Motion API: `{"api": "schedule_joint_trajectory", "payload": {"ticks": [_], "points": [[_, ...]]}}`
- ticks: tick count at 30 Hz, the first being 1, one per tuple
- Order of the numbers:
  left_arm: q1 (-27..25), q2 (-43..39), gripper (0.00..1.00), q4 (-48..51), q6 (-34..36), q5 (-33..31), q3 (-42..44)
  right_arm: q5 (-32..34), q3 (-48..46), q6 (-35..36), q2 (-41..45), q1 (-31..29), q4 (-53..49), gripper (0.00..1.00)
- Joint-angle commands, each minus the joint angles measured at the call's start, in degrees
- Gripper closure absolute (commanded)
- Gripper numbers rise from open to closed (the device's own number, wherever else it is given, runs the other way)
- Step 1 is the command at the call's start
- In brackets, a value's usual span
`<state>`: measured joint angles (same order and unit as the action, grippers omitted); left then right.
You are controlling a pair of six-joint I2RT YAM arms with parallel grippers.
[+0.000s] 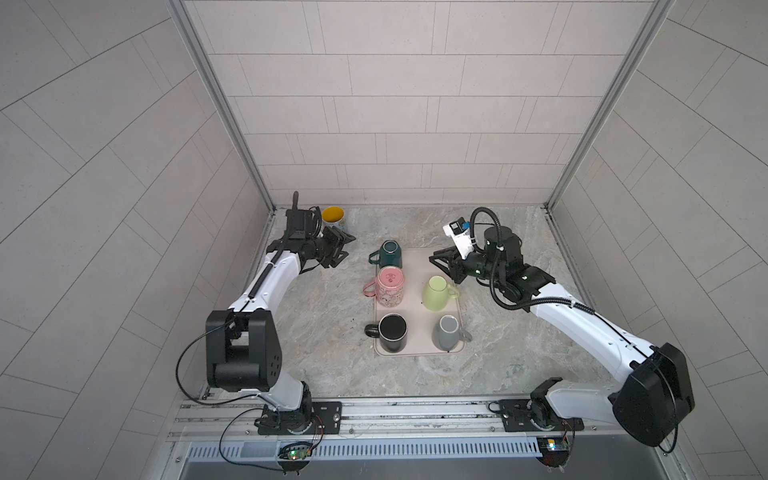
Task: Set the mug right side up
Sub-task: 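Open the left gripper, release the blue mug and move toward the dark green mug, then lower the left gripper onto the upside-down dark green mug's handle and close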
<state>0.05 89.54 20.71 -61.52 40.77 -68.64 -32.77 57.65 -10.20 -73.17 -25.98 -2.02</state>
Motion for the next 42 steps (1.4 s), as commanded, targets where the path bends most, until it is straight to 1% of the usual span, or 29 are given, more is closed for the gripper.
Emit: {"api": "schedule_joint_trajectory", "payload": {"ticks": [1,7,10,13,18,24,30,36,42], "points": [[-0.29,1.21,0.37,-1.74,-8.62,2.74,0.14,-0.22,-0.06,-0.53,1.28,0.45,1.56,0.75],[-1.49,4.83,0.36,-2.84,-17.34,3.93,-0.18,-0.28,0.36,-0.53,0.67,0.93,1.57,0.74],[-2.19,6.76,0.37,-3.41,-21.51,4.48,0.01,-0.19,0.88,-0.62,-0.06,1.33,1.46,0.71],[-2.81,8.12,0.36,-4.21,-24.46,3.60,-0.76,-0.44,1.47,-0.76,-0.76,1.62,1.40,0.69],[-3.31,10.05,0.36,-1.56,-26.01,2.04,-3.75,-1.42,2.38,-0.57,-1.77,2.58,0.73,0.67],[-4.52,13.37,0.35,-1.07,-28.83,0.41,-5.97,-2.83,3.03,-0.62,-2.67,3.65,0.66,0.67],[-5.61,18.49,0.35,2.84,-29.40,1.22,-9.80,-4.12,3.44,-0.52,-3.10,4.66,0.44,0.66],[-6.82,22.61,0.37,4.41,-30.04,1.96,-14.39,-4.21,3.05,-0.44,-3.38,5.65,0.44,0.66],[-7.25,25.51,0.36,5.13,-31.02,2.48,-16.40,-4.85,3.05,-0.39,-3.55,6.88,0.35,0.65]]}}
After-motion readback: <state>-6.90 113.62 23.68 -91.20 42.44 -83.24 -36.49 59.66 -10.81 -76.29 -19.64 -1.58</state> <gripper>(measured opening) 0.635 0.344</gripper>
